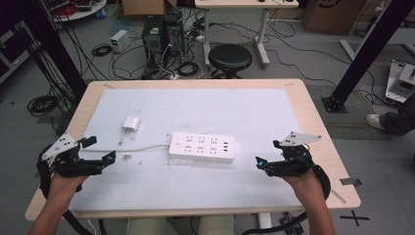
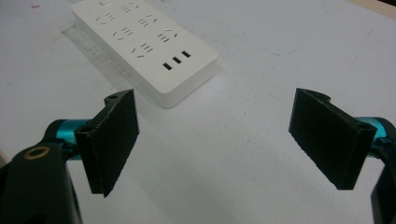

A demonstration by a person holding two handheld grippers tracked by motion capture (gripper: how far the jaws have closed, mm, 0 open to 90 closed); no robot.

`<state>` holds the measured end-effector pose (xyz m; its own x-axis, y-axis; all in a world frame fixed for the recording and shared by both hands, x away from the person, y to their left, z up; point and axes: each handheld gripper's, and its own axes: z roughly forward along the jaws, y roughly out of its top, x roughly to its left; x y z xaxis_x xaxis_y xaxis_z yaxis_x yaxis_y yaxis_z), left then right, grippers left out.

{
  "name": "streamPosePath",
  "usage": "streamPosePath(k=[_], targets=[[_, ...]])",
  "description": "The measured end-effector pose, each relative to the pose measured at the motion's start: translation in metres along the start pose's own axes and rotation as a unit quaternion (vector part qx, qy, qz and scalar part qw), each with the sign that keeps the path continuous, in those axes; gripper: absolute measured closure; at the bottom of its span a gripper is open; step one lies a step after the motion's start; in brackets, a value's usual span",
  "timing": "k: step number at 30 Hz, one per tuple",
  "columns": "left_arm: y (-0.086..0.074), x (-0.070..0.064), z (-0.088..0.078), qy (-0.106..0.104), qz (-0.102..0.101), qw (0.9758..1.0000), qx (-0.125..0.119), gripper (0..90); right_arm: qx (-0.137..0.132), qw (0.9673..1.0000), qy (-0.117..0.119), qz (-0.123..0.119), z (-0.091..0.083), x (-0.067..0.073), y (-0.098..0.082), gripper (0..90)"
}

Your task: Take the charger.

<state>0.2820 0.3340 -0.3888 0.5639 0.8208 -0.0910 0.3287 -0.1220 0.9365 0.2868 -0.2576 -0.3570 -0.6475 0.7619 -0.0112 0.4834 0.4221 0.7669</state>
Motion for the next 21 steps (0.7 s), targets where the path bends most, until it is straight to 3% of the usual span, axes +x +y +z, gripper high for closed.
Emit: streamPosePath(k=[10, 13, 21], targets=[[0.015, 0.003, 0.012, 0.018, -0.014, 0.9997, 0.009, 2.2, -0.002, 1.0, 0.002, 0.004, 0.002, -0.004, 0.002, 16.3], [0.032, 0.011, 0.024, 0.037, -0.031, 0.9986, 0.021, 2.2, -0.002, 1.0, 0.003, 0.004, 0.004, -0.006, 0.004, 16.4], [0.054, 0.025, 0.047, 0.059, -0.038, 0.9966, 0.043, 2.2, 0.006, 0.9999, 0.005, 0.011, 0.011, -0.012, 0.009, 16.3]])
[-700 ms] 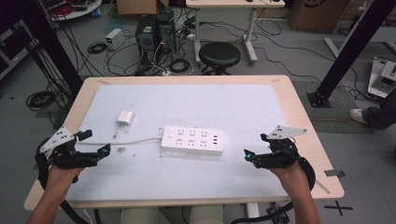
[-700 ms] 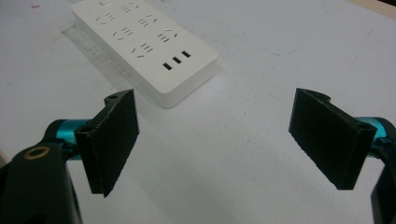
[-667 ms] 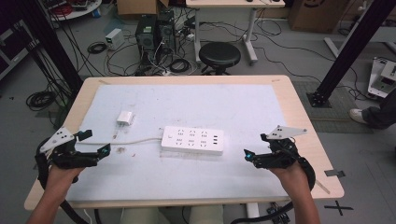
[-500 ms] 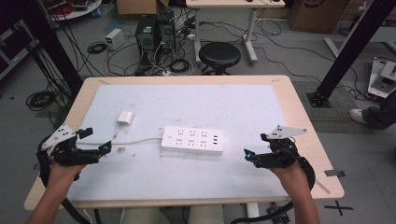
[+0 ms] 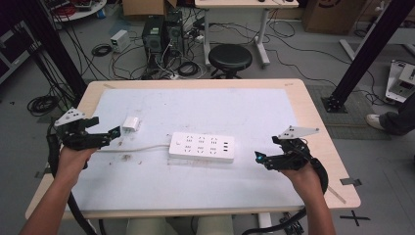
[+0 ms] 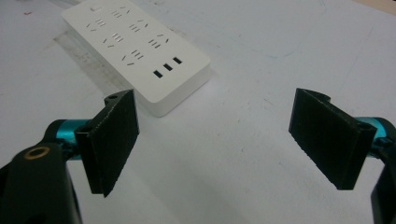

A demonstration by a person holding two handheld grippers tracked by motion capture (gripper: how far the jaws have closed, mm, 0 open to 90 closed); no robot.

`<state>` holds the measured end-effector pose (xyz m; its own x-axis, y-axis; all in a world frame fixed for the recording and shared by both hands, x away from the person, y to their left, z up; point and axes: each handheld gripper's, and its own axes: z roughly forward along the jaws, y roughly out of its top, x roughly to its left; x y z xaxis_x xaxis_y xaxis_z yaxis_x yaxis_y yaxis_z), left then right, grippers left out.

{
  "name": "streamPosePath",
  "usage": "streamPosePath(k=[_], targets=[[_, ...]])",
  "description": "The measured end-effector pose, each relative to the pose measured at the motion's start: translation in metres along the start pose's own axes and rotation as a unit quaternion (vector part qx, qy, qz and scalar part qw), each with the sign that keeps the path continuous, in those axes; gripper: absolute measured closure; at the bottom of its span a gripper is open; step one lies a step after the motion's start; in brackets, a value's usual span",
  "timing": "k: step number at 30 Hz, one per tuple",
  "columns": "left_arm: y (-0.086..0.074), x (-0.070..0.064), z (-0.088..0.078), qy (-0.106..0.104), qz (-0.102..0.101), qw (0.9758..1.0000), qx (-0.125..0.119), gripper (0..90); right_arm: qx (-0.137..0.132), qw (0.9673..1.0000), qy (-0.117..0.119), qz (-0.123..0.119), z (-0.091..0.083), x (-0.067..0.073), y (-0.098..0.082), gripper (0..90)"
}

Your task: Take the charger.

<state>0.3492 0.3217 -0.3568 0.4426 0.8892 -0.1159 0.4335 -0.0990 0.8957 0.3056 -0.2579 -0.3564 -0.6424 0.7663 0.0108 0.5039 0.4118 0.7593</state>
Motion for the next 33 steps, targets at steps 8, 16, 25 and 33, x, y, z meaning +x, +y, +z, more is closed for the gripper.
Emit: streamPosePath(k=[8, 16, 25, 33], targets=[[0.006, 0.011, 0.038, 0.017, -0.012, 0.9994, 0.029, 2.2, 0.008, 0.9999, -0.004, 0.009, 0.001, -0.004, 0.002, 16.4], [0.011, 0.023, 0.059, 0.037, -0.032, 0.9977, 0.048, 2.2, 0.02, 0.9997, -0.004, 0.011, 0.007, -0.008, 0.005, 16.3], [0.021, 0.03, 0.091, 0.066, -0.035, 0.9928, 0.093, 2.2, 0.027, 0.9996, -0.005, 0.011, 0.014, -0.009, 0.008, 16.3], [-0.005, 0.036, 0.119, 0.097, -0.056, 0.9821, 0.151, 2.3, 0.029, 0.9994, -0.006, 0.015, 0.013, -0.012, 0.008, 16.3]])
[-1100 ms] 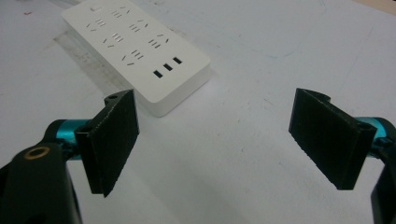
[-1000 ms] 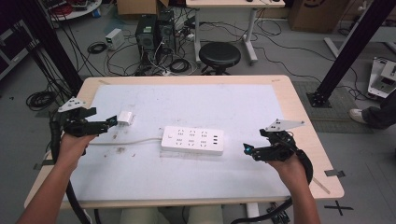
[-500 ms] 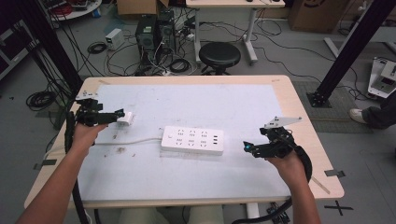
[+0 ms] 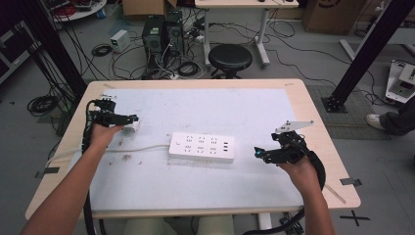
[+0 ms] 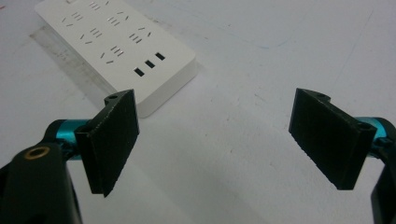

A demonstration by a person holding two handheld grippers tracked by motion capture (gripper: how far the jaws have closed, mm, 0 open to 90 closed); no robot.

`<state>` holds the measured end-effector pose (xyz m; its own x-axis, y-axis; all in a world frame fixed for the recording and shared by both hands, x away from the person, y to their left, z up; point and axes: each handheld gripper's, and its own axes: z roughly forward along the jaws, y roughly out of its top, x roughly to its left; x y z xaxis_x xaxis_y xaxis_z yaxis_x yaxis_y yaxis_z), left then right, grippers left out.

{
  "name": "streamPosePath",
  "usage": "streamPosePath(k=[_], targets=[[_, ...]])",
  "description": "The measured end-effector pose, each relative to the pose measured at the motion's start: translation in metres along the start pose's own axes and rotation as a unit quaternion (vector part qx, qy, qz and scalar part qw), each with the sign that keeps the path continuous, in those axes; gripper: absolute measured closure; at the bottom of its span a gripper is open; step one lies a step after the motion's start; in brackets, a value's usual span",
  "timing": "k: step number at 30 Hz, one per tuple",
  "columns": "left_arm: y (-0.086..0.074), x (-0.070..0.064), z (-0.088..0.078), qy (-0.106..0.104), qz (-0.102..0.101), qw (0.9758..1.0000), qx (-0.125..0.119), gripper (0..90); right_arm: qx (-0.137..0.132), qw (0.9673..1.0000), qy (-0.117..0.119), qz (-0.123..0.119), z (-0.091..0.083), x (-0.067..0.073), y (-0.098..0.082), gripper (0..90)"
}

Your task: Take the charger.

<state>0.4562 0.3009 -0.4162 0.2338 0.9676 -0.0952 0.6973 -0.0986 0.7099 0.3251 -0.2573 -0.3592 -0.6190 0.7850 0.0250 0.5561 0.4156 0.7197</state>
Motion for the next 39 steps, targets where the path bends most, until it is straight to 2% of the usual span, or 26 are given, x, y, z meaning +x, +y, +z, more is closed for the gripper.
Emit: streamPosePath(k=[1, 2, 3, 11, 12, 14, 17, 22, 27, 29, 32, 36, 39], targets=[[0.0, 0.0, 0.0, 0.0, 0.0, 1.0, 0.0, 2.3, 0.002, 1.0, 0.0, 0.0, -0.001, 0.0, 0.0, 16.3], [-0.004, 0.002, 0.006, 0.002, -0.002, 0.9999, 0.016, 2.3, 0.002, 1.0, 0.0, 0.0, -0.001, 0.0, 0.0, 16.4], [-0.006, 0.002, 0.01, 0.005, -0.001, 0.9998, 0.021, 2.2, 0.002, 1.0, -0.001, 0.001, -0.002, -0.001, 0.0, 16.3], [-0.01, 0.002, 0.016, 0.011, 0.002, 0.9991, 0.04, 2.3, 0.005, 1.0, -0.003, 0.004, -0.002, -0.002, -0.002, 16.3], [-0.011, 0.002, 0.018, 0.009, 0.01, 0.9988, 0.047, 6.1, 0.006, 1.0, -0.003, 0.002, -0.001, -0.002, -0.002, 16.4], [-0.011, 0.002, 0.018, 0.002, 0.011, 0.9989, 0.045, 13.9, 0.006, 1.0, -0.002, 0.002, -0.001, -0.002, -0.002, 16.3], [-0.011, 0.0, 0.02, 0.005, 0.013, 0.9984, 0.054, 15.0, 0.006, 1.0, -0.003, 0.004, -0.002, -0.003, -0.003, 16.4], [-0.011, -0.002, 0.019, 0.004, 0.015, 0.9985, 0.053, 18.4, 0.006, 1.0, -0.004, 0.004, -0.003, -0.004, -0.005, 16.4], [-0.01, -0.003, 0.016, -0.01, 0.022, 0.9984, 0.051, 36.5, 0.005, 1.0, -0.005, 0.003, -0.002, -0.003, -0.006, 16.4], [-0.01, -0.004, 0.016, -0.009, 0.024, 0.9984, 0.051, 40.1, 0.005, 1.0, -0.005, 0.004, -0.003, -0.003, -0.006, 16.4], [-0.01, -0.002, 0.015, -0.013, 0.012, 0.9986, 0.05, 42.0, 0.004, 1.0, -0.005, 0.005, -0.003, -0.003, -0.007, 16.4], [-0.01, -0.003, 0.013, -0.009, 0.01, 0.9989, 0.045, 42.4, 0.003, 1.0, -0.006, 0.007, -0.005, -0.004, -0.007, 16.4], [-0.009, -0.002, 0.011, -0.018, 0.004, 0.9989, 0.044, 42.5, 0.001, 1.0, -0.005, 0.005, -0.005, -0.004, -0.008, 16.4]])
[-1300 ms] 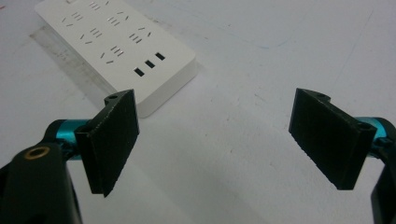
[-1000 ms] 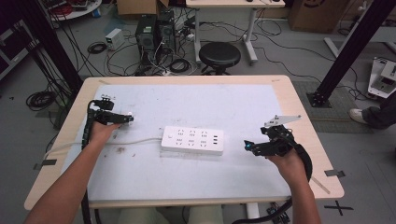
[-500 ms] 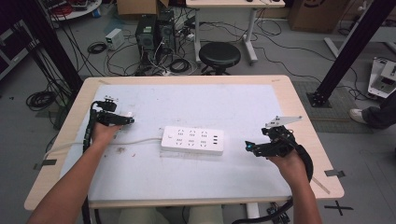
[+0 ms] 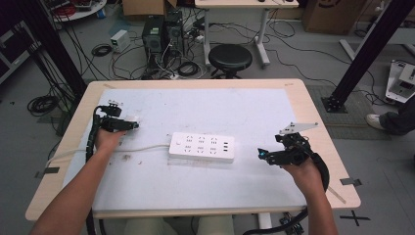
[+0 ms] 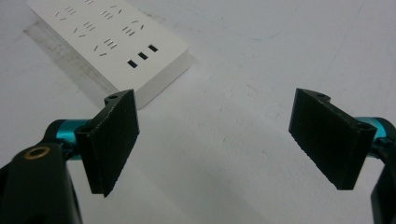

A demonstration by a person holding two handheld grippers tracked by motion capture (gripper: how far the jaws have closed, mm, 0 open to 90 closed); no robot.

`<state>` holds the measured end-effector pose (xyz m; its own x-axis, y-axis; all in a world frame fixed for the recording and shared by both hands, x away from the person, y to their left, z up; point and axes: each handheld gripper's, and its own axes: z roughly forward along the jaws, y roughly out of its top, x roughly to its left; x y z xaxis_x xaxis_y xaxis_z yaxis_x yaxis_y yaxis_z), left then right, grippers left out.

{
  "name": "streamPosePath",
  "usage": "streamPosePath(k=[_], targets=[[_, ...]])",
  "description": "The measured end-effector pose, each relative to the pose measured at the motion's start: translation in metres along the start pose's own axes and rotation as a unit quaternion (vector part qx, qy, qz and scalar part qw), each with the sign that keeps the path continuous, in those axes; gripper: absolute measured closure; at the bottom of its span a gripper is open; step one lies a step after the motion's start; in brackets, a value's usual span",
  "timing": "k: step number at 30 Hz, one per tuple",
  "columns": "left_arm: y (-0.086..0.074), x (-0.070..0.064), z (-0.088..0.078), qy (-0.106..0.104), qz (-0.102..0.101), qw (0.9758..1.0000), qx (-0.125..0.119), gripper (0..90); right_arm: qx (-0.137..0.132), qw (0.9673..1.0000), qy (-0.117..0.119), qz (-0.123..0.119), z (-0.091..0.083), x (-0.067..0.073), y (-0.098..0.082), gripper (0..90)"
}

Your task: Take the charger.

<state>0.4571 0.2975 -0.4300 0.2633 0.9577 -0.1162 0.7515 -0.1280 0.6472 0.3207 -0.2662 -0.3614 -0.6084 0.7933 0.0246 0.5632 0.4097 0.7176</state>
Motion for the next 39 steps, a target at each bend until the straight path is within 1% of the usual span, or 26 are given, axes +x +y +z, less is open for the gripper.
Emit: streamPosePath(k=[2, 3, 4, 7, 8, 9, 10, 11, 12, 13, 14, 15, 16, 18, 19, 23, 26, 27, 28, 29, 30, 31, 33, 34, 39], targets=[[0.0, -0.001, -0.002, -0.002, -0.001, 1.0, -0.004, 42.6, 0.0, 1.0, 0.0, -0.001, 0.0, 0.0, 0.0, 16.4], [-0.002, -0.001, -0.007, -0.012, -0.006, 0.9997, -0.02, 42.6, 0.002, 1.0, 0.0, 0.002, 0.0, 0.001, -0.001, 16.4], [-0.003, -0.001, -0.01, -0.015, -0.009, 0.9996, -0.024, 42.6, 0.001, 1.0, 0.0, 0.0, 0.0, 0.001, -0.001, 16.4], [-0.007, -0.002, -0.019, -0.026, -0.006, 0.9988, -0.04, 42.6, 0.0, 1.0, 0.001, 0.001, 0.0, 0.001, -0.001, 16.4], [-0.008, -0.003, -0.022, -0.03, -0.001, 0.9985, -0.046, 42.6, -0.001, 1.0, 0.002, 0.001, 0.0, 0.002, -0.001, 16.4], [-0.008, -0.003, -0.022, -0.03, -0.001, 0.9985, -0.046, 42.6, -0.001, 1.0, 0.002, -0.001, -0.001, 0.002, -0.001, 16.4], [-0.011, -0.004, -0.029, -0.037, 0.008, 0.9976, -0.058, 42.6, -0.001, 1.0, 0.002, -0.001, -0.001, 0.002, -0.001, 16.4], [-0.011, -0.004, -0.029, -0.037, 0.008, 0.9976, -0.058, 42.6, -0.001, 1.0, 0.002, -0.001, -0.001, 0.002, -0.001, 16.4], [-0.014, -0.006, -0.037, -0.046, 0.014, 0.9964, -0.07, 42.6, -0.003, 1.0, 0.004, -0.003, -0.001, 0.003, -0.001, 16.4], [-0.015, -0.007, -0.041, -0.049, 0.02, 0.9957, -0.076, 42.6, -0.004, 1.0, 0.004, -0.002, -0.002, 0.004, -0.001, 16.4], [-0.016, -0.008, -0.046, -0.054, 0.026, 0.995, -0.08, 42.6, -0.005, 1.0, 0.003, -0.004, -0.002, 0.005, 0.0, 16.4], [-0.016, -0.008, -0.046, -0.054, 0.026, 0.995, -0.08, 42.6, -0.006, 1.0, 0.005, -0.005, -0.003, 0.006, 0.0, 16.4], [-0.018, -0.01, -0.054, -0.063, 0.038, 0.9931, -0.091, 42.6, -0.008, 0.9999, 0.005, -0.007, -0.003, 0.006, 0.0, 16.4], [-0.02, -0.012, -0.062, -0.075, 0.051, 0.9907, -0.102, 42.6, -0.01, 0.9999, 0.006, -0.008, -0.004, 0.008, 0.001, 16.4], [-0.021, -0.013, -0.066, -0.083, 0.052, 0.9892, -0.109, 42.6, -0.009, 0.9999, 0.007, -0.007, -0.005, 0.008, 0.001, 16.4], [-0.026, -0.018, -0.081, -0.102, 0.077, 0.9833, -0.13, 42.6, -0.011, 0.9998, 0.011, -0.01, -0.006, 0.011, 0.002, 16.4], [-0.03, -0.023, -0.091, -0.115, 0.102, 0.9779, -0.142, 42.6, -0.014, 0.9997, 0.011, -0.014, -0.007, 0.013, 0.001, 16.4], [-0.03, -0.023, -0.091, -0.115, 0.102, 0.9779, -0.142, 42.6, -0.015, 0.9997, 0.011, -0.013, -0.007, 0.014, 0.001, 16.4], [-0.031, -0.025, -0.095, -0.119, 0.106, 0.9761, -0.148, 42.6, -0.016, 0.9997, 0.012, -0.014, -0.008, 0.015, 0.002, 16.4], [-0.033, -0.027, -0.098, -0.123, 0.115, 0.9743, -0.15, 42.6, -0.016, 0.9997, 0.012, -0.014, -0.008, 0.015, 0.002, 16.4], [-0.033, -0.027, -0.098, -0.123, 0.115, 0.9743, -0.15, 42.6, -0.016, 0.9997, 0.012, -0.014, -0.008, 0.015, 0.002, 16.4], [-0.037, -0.033, -0.107, -0.137, 0.133, 0.9686, -0.16, 42.6, -0.017, 0.9996, 0.015, -0.018, -0.009, 0.018, 0.002, 16.4], [-0.041, -0.037, -0.113, -0.144, 0.147, 0.9653, -0.162, 42.6, -0.018, 0.9995, 0.016, -0.02, -0.009, 0.019, 0.003, 16.4], [-0.042, -0.039, -0.115, -0.147, 0.15, 0.9635, -0.165, 42.6, -0.019, 0.9995, 0.018, -0.019, -0.009, 0.02, 0.003, 16.4], [-0.05, -0.046, -0.124, -0.161, 0.171, 0.9567, -0.172, 42.6, -0.023, 0.9993, 0.02, -0.024, -0.01, 0.022, 0.003, 16.4]])
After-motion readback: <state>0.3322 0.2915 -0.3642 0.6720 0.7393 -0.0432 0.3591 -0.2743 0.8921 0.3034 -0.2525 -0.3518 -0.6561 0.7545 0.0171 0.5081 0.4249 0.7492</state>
